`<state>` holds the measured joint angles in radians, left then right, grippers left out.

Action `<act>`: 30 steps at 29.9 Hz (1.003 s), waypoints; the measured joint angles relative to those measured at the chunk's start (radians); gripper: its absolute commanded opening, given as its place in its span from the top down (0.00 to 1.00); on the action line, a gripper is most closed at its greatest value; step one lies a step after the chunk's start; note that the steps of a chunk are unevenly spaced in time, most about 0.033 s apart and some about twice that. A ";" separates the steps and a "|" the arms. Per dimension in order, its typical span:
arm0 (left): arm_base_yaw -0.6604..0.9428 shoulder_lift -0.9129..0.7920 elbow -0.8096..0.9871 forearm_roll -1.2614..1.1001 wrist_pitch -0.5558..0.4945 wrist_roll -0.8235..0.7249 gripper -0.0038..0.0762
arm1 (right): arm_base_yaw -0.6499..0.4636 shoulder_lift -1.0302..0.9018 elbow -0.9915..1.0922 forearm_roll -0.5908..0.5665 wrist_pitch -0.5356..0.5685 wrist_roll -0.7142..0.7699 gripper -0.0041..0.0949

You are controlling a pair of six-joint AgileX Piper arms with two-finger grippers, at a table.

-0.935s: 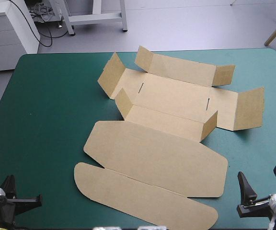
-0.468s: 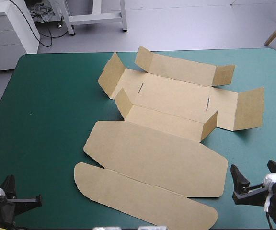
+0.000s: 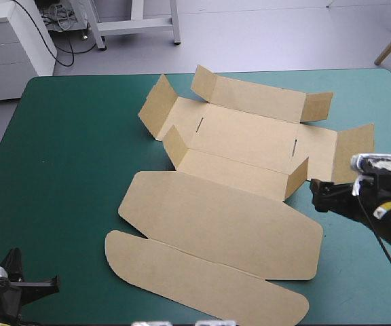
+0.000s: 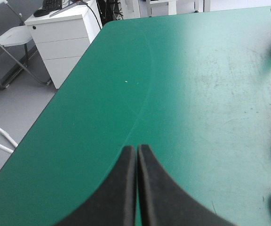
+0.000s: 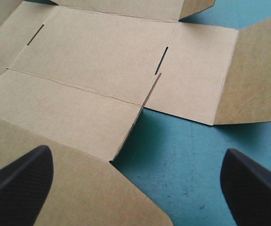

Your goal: Fold the box

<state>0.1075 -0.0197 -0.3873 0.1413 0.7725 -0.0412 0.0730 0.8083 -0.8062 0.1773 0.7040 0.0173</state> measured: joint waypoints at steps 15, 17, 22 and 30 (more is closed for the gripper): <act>0.000 0.000 0.000 0.000 0.000 0.000 0.96 | 0.000 0.593 -0.259 0.072 0.009 0.032 0.06; 0.000 0.000 0.000 0.000 -0.001 0.000 0.96 | 0.001 0.647 -0.287 0.087 0.034 0.033 0.06; 0.000 0.000 0.000 0.000 -0.001 0.000 0.96 | 0.001 0.752 -0.338 0.112 0.104 0.034 0.06; 0.000 0.000 0.000 0.000 -0.001 0.000 0.96 | 0.001 0.816 -0.357 0.126 0.172 0.046 0.08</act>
<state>0.1075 -0.0197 -0.3873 0.1413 0.7720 -0.0412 0.0738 1.6245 -1.1633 0.3035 0.8761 0.0628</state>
